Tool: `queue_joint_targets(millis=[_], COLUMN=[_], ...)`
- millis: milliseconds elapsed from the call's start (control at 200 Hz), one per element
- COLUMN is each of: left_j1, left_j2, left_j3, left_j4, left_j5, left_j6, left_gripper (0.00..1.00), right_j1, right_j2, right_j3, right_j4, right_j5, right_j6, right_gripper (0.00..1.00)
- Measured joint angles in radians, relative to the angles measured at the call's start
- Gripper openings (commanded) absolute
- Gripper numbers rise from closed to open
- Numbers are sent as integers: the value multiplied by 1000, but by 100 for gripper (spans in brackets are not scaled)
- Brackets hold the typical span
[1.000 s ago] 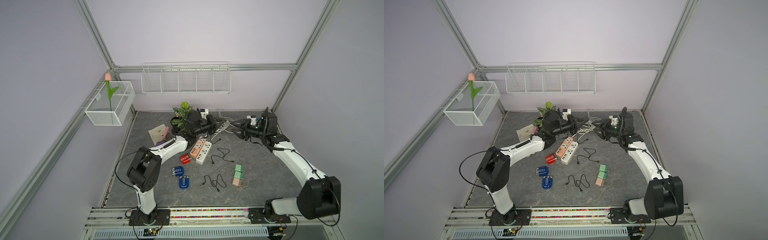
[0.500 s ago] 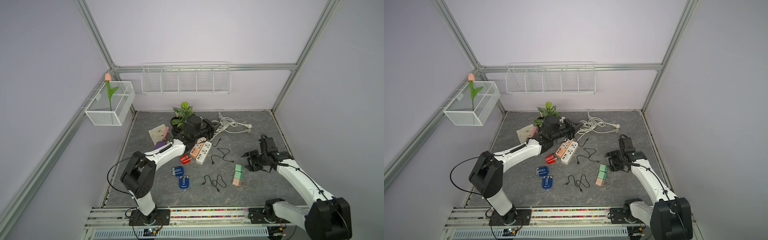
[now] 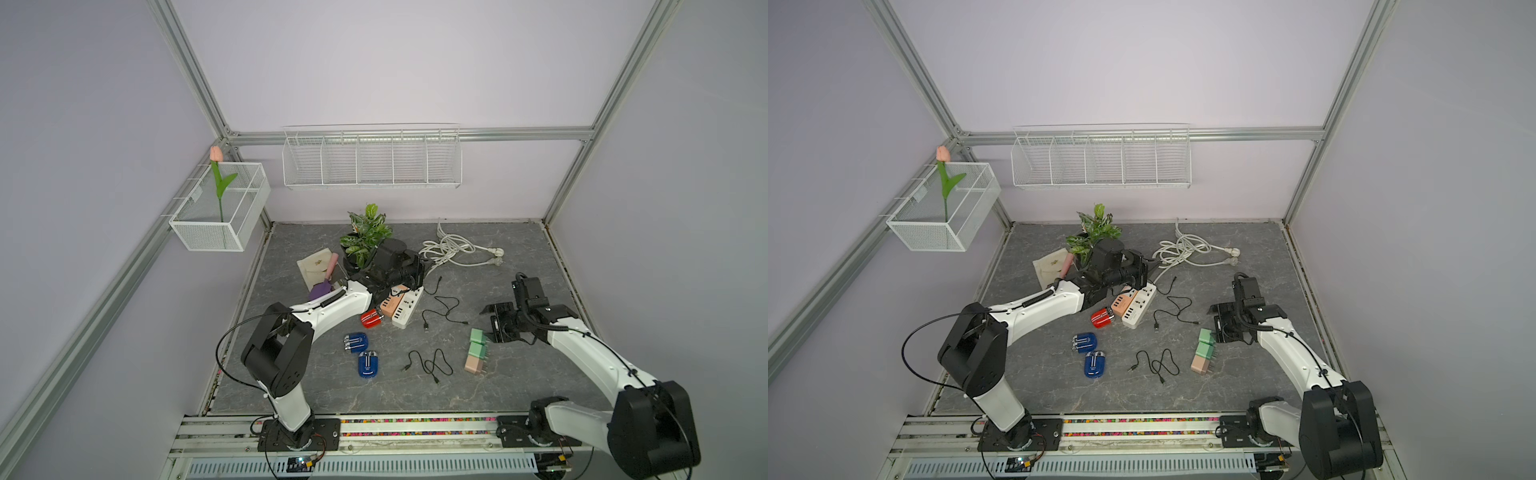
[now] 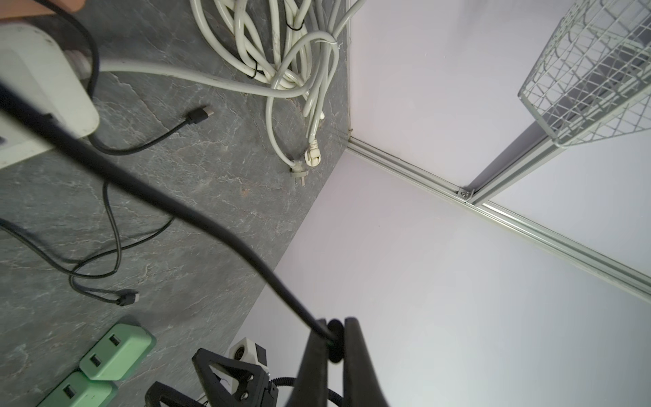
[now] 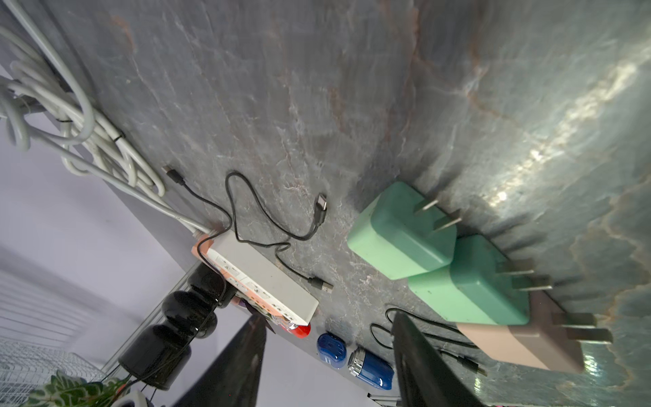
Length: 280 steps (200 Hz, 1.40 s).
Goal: Charge the electric shaver
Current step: Pick up the charging cable from the center of the board.
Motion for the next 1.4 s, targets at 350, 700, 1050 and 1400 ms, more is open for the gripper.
queue_joint_targets(millis=[350, 700, 1050, 1400], left_j1=[-1, -1, -1, -1], left_j2=[0, 1, 23, 24], left_j3=[-31, -31, -30, -30], left_j4=[13, 22, 52, 68], left_j5=[5, 34, 51, 61], left_j6=[-40, -47, -48, -55], left_gripper=[0, 0, 0, 0], right_j1=[134, 163, 190, 186], right_j2=[132, 288, 294, 315], right_j3=[187, 275, 266, 266], right_j4=[341, 597, 639, 641], right_j5=[-65, -130, -158, -174], right_j6=[35, 112, 161, 159], right_gripper=[65, 47, 34, 33])
